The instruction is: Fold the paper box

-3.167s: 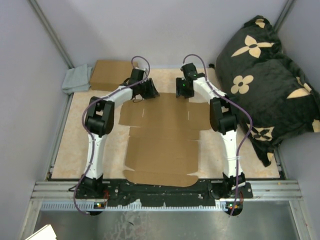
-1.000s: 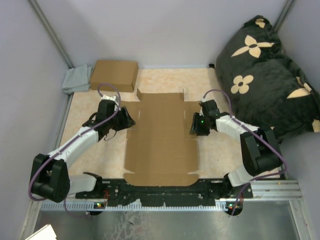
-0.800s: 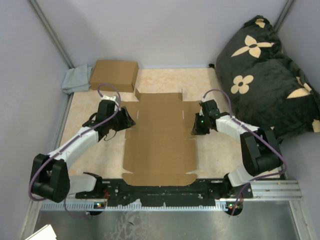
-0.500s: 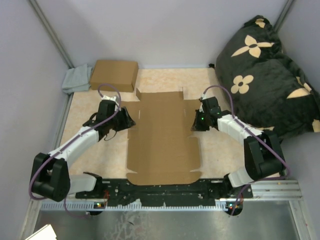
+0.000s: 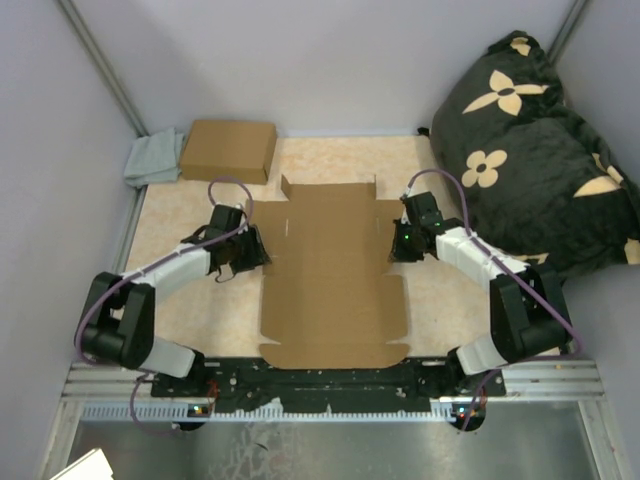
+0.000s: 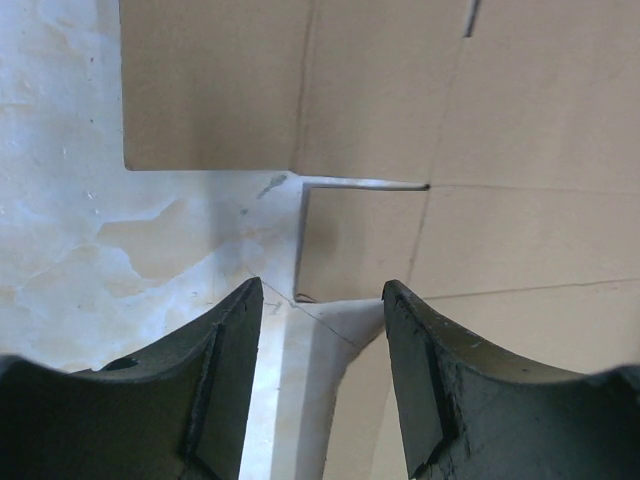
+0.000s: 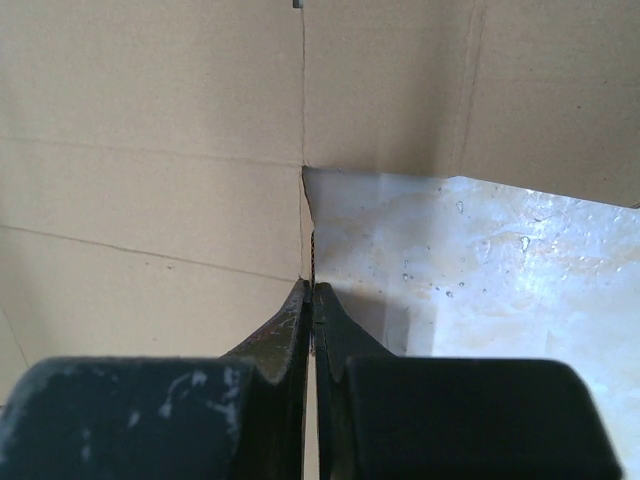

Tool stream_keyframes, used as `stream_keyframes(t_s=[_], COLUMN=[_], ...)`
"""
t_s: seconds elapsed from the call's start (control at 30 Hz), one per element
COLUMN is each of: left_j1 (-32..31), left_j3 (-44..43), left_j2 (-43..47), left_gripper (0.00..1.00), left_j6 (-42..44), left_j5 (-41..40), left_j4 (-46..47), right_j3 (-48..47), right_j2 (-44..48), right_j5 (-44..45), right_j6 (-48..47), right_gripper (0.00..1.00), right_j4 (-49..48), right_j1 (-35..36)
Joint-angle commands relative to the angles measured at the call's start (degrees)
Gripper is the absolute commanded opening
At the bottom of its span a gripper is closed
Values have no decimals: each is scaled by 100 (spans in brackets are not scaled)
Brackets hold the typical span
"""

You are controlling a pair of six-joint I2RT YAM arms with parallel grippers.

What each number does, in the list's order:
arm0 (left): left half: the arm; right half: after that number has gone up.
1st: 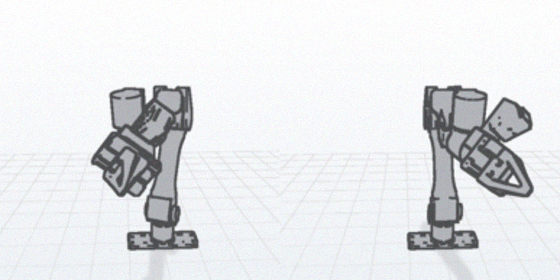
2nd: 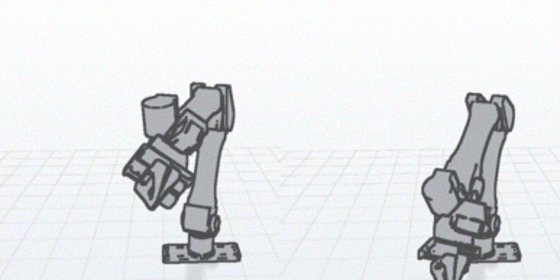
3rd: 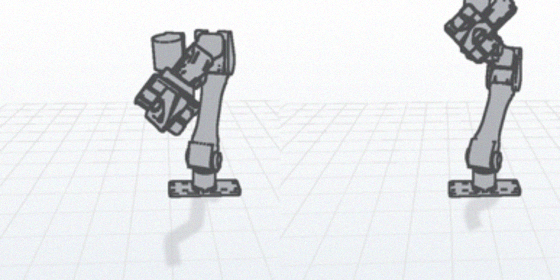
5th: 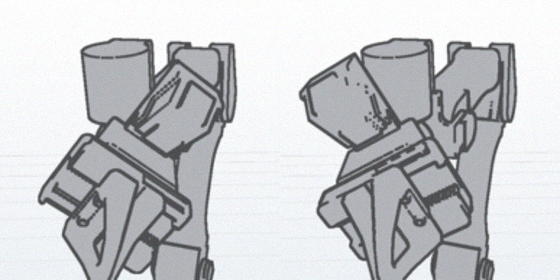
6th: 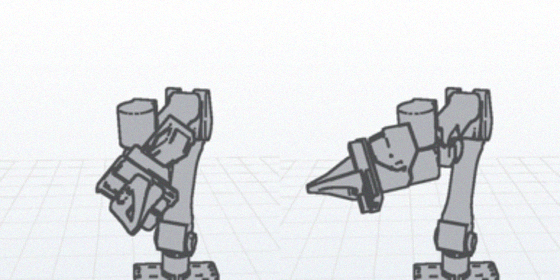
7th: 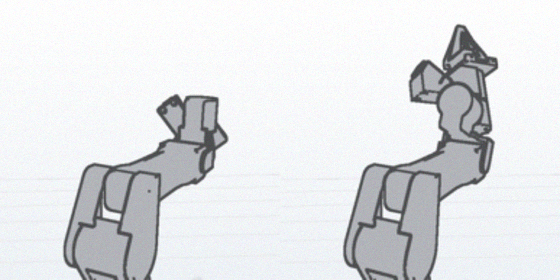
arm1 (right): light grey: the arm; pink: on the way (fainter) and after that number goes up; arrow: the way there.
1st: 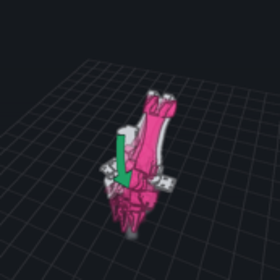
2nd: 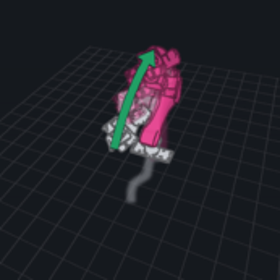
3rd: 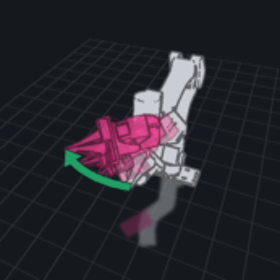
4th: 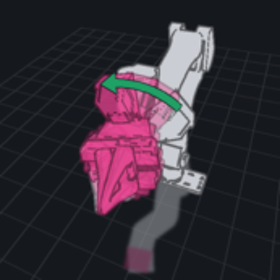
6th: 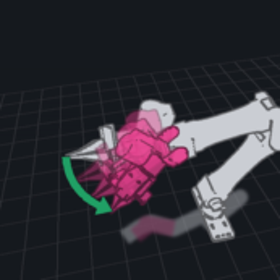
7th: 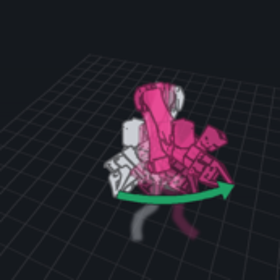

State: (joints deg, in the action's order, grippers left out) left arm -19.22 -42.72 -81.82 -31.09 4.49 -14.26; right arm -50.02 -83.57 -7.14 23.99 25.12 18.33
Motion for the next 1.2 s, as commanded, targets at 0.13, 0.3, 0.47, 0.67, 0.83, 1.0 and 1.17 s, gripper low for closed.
stream_keyframes(t_s=[0.13, 0.3, 0.47, 0.67, 0.83, 1.0, 1.17], left_j1=[-11, -55, -188, -331, -343, -389, -502], left_j3=[-187, -407, -616, -641, -679, -774, -914], left_j2=[-576, -900, -1291, -1300, -938, -598, -450], left_gripper=[59, 57, 55, 52, 51, 50, 49], left_j6=[-57, 66, 194, 257, 263, 186, 75], left_j5=[-106, -26, -9, -49, -7, 223, 292], left_j4=[187, 256, 103, -24, -156, -191, -209], right_j3=[-269, -315, -313, -331, -332, -309, -273], right_j2=[146, 157, 162, 118, 46, -51, -93], right_j5=[105, 112, 95, 68, 20, -82, -155], right_j6=[-206, -313, -359, -369, -339, -310, -293], right_gripper=[0, 0, 0, 0, 0, 0, 0], right_j4=[-15, 78, 95, 64, -12, -95, -134], right_j1=[12, 11, 10, 11, 9, 12, 35])
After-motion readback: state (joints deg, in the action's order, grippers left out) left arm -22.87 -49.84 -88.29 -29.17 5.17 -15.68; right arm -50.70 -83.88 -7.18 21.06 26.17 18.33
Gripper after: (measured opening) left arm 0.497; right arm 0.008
